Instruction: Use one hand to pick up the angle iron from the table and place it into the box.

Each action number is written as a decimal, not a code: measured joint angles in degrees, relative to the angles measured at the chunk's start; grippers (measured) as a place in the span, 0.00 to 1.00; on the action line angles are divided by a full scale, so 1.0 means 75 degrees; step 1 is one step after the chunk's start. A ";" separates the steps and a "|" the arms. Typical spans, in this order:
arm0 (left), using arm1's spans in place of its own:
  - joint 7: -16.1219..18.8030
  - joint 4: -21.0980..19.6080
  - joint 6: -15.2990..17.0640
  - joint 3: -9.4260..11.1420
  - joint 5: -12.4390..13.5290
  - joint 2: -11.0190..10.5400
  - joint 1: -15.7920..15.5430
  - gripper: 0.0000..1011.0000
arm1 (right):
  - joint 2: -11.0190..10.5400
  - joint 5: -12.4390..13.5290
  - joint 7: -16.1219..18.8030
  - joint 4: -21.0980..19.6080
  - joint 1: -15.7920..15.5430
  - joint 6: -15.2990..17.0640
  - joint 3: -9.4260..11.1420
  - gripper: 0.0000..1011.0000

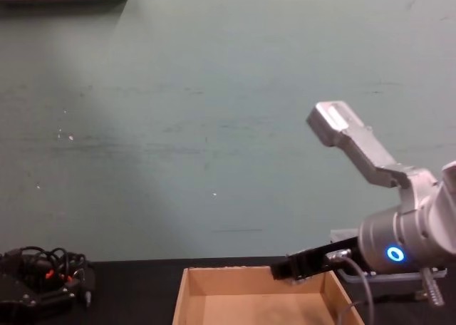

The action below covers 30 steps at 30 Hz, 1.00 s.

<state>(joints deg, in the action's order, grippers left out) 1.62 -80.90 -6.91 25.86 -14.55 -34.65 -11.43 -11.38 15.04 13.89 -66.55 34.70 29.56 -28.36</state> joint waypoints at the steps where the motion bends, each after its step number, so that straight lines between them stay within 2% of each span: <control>1: 0.0000 0.0000 0.0000 0.0000 0.0000 0.0000 0.0000 0.99 | 0.0038 -0.0022 0.0006 0.0066 0.0032 0.0004 -0.0011 0.45; 6: 0.0000 0.0000 0.0000 0.0000 0.0000 0.0000 0.0000 0.99 | 0.0200 -0.0122 0.0047 0.0407 0.0187 0.0052 -0.0053 0.45; 13: 0.0000 0.0000 0.0000 0.0000 0.0000 0.0000 0.0000 0.99 | 0.0182 -0.0116 0.0054 0.0368 0.0174 0.0051 -0.0053 0.46; 24: 0.0000 0.0000 0.0000 0.0000 0.0000 0.0000 0.0000 0.99 | 0.0164 -0.0105 0.0050 0.0321 0.0156 0.0045 -0.0045 0.81; 25: 0.0000 0.0000 0.0000 0.0000 0.0001 0.0000 0.0000 0.99 | 0.0164 -0.0104 0.0050 0.0320 0.0155 0.0045 -0.0044 0.86; 30: 0.0000 0.0000 0.0000 0.0000 0.0000 0.0000 0.0000 0.99 | 0.0161 -0.0099 0.0049 0.0311 0.0151 0.0042 -0.0041 0.97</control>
<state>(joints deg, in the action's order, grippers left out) 1.62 -80.90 -6.91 25.86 -14.54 -34.64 -11.43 -10.18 14.29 14.26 -64.22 35.83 29.88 -28.67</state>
